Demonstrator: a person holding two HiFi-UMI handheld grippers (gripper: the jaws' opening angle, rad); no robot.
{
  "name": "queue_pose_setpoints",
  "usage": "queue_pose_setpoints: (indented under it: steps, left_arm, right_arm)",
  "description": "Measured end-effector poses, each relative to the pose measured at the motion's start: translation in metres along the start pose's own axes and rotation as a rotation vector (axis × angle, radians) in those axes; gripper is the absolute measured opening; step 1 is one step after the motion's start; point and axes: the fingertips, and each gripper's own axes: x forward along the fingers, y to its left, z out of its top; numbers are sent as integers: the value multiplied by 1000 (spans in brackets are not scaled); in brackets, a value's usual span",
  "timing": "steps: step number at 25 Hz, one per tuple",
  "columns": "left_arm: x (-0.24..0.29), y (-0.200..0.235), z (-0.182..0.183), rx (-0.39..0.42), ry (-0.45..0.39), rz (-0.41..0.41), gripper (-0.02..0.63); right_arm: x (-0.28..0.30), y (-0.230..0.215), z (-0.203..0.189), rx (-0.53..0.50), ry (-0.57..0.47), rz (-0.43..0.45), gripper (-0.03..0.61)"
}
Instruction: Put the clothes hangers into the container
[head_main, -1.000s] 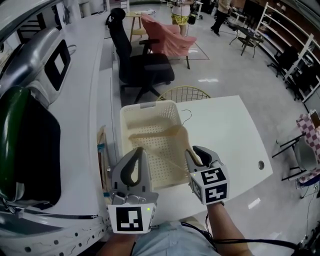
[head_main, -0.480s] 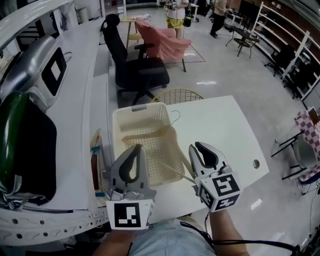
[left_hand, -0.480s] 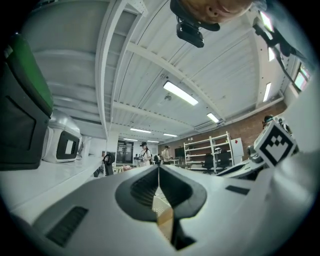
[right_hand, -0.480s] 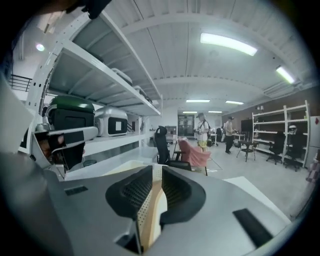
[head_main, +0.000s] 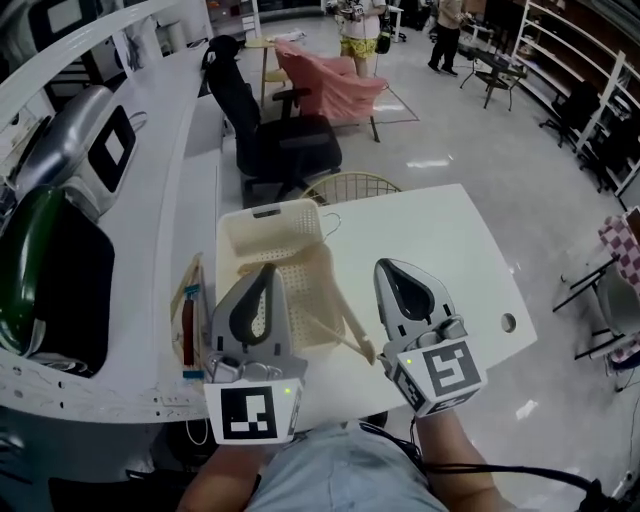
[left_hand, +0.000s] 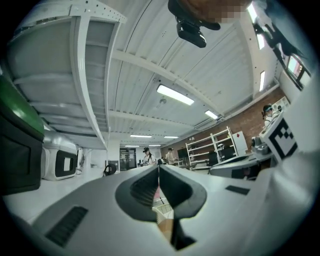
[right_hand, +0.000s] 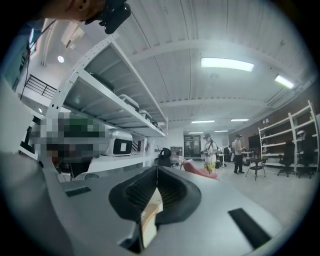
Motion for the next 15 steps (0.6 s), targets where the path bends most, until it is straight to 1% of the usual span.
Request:
queue_pose_setpoints:
  steps: [5, 8, 15]
  left_arm:
    - [2, -15, 9, 26, -11, 17, 14]
    - [3, -20, 9, 28, -5, 29, 14]
    - [4, -27, 12, 47, 0, 46, 14]
  right_arm:
    - [-6, -11, 8, -20, -41, 29, 12]
    - [-6, -14, 10, -23, -56, 43, 11]
    - [-7, -17, 9, -25, -65, 66, 11]
